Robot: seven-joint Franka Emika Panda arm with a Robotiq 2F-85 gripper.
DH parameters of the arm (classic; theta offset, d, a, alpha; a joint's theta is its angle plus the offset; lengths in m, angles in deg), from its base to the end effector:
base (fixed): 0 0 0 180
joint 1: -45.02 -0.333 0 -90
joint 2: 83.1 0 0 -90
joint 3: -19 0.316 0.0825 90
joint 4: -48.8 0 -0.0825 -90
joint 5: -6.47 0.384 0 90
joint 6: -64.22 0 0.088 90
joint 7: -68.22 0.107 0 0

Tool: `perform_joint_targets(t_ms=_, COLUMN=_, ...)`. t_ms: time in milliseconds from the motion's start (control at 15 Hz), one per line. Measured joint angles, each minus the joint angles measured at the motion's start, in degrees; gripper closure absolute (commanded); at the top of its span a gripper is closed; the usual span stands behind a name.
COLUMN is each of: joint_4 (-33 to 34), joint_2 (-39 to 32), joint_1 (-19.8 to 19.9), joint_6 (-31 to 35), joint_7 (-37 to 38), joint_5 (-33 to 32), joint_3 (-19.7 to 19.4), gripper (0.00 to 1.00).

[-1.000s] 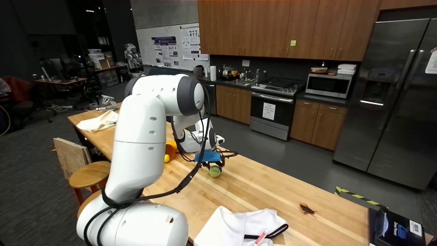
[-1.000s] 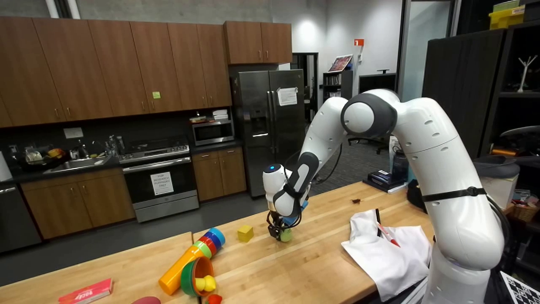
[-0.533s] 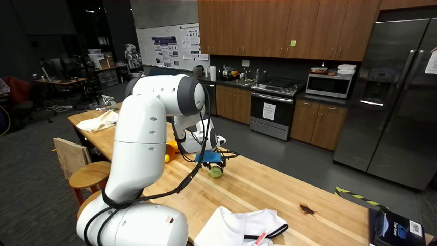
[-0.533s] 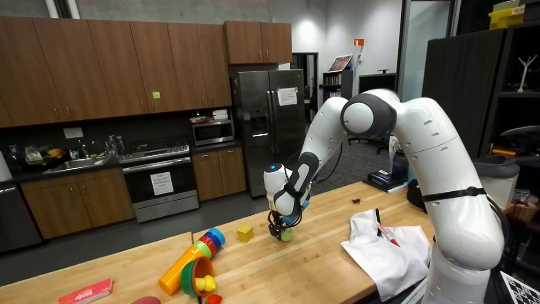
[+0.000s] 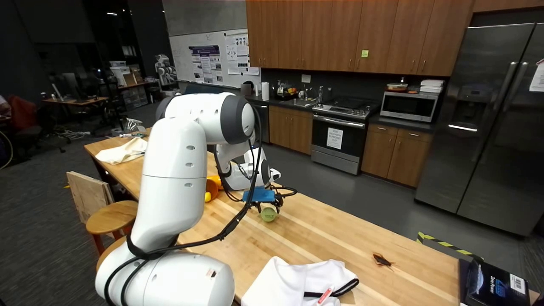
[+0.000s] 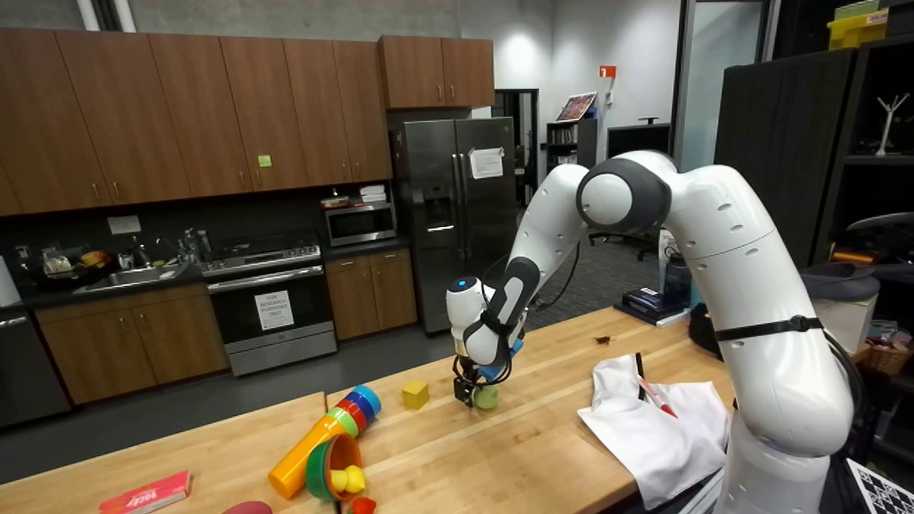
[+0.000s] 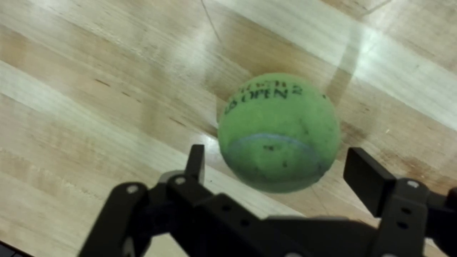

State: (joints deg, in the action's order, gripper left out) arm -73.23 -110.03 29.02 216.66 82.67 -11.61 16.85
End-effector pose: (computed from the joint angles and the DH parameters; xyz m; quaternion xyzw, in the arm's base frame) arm 0.5596 0.1470 0.1887 0.9869 0.1341 0.0491 0.0755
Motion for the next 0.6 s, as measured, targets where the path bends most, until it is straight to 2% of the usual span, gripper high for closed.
perform_joint_targets(t_ms=267, joint_4=-0.1, joint_2=-0.3, joint_1=-2.5, joint_6=3.8, joint_7=2.4, joint_5=-6.5, joint_3=-3.1, gripper=0.00)
perform_joint_targets(t_ms=600, joint_4=-0.1, joint_2=-1.3, joint_1=-2.7, joint_6=5.7, joint_7=0.1, joint_5=-6.8, joint_3=-2.6, gripper=0.00)
